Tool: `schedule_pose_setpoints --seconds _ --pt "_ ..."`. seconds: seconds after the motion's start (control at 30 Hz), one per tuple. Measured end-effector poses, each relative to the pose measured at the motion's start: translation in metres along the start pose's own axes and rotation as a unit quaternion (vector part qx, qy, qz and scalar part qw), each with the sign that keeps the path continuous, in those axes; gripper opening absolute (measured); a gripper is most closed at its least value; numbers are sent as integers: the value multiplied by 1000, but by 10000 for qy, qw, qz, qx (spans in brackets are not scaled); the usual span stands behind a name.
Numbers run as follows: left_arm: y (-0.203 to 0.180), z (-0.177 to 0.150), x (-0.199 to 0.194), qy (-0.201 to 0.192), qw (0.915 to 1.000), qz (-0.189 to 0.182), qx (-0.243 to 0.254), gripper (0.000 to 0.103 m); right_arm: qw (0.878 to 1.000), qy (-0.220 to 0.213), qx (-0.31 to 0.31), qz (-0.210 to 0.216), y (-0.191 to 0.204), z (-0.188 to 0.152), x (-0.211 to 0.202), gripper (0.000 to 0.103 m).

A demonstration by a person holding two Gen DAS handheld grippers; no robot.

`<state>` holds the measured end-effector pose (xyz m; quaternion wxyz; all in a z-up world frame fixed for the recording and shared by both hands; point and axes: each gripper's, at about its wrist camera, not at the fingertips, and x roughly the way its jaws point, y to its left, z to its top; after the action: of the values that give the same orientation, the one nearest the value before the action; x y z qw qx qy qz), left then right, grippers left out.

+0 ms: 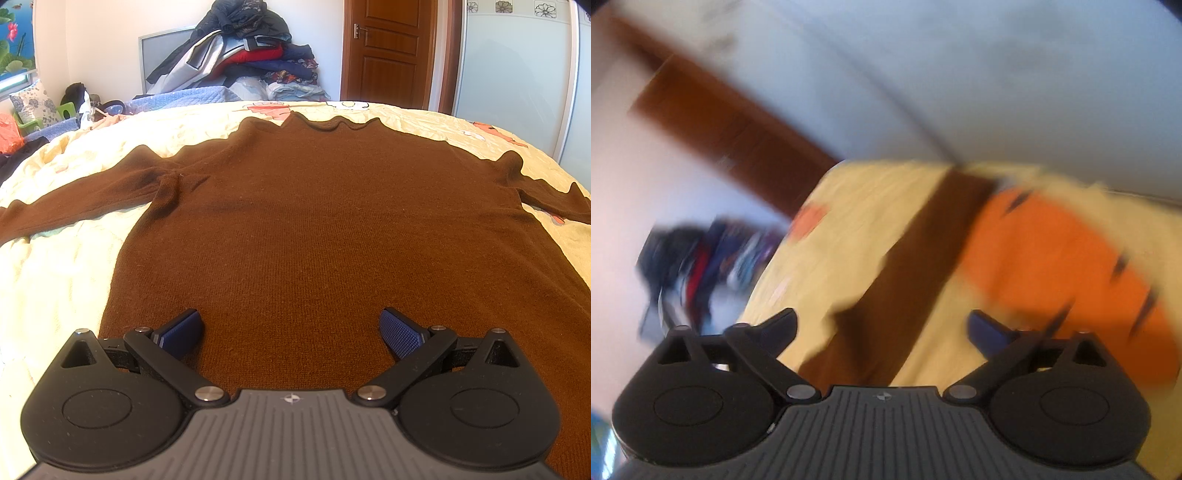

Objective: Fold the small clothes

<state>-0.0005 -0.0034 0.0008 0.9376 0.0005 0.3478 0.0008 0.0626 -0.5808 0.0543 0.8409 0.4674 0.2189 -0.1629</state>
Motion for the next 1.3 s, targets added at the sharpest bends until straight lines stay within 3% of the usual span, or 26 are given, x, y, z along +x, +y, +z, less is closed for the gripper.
schedule_pose_setpoints --seconds 0.17,0.37,0.47,0.6,0.7,0.73,0.87,1.03,1.1,1.2,1.3 --pt "-1 0 0 0 10000 0 2 103 9976 -51 643 -270 -41 36 34 77" --pt "-1 0 0 0 10000 -4 2 103 9982 -85 591 -108 -41 40 62 63" --pt "0 0 0 0 10000 -2 0 103 9977 -125 654 -90 -44 51 69 47" --pt "0 0 0 0 10000 -4 0 103 9981 -170 551 -228 -46 51 69 13" --pt "1 -1 -2 -1 10000 -6 -5 103 9975 -336 516 -345 -38 46 64 14" --pt "1 -1 -2 -1 10000 -5 -5 103 9980 -410 431 -206 -27 41 59 14" --pt "1 -1 -2 1 10000 -4 1 103 9939 -110 -459 997 65 -11 48 14" --pt "0 0 -3 -1 10000 5 4 103 9514 1083 -1511 2455 192 -138 60 14" --pt "1 1 -4 0 10000 0 8 103 9341 1532 -1936 2577 226 -196 71 19" --pt "3 0 -4 3 9999 -107 54 103 9085 2220 -2686 2307 252 -273 83 59" --pt "15 3 -7 66 9993 -373 -31 103 9025 2089 -2966 2320 237 -299 58 59"
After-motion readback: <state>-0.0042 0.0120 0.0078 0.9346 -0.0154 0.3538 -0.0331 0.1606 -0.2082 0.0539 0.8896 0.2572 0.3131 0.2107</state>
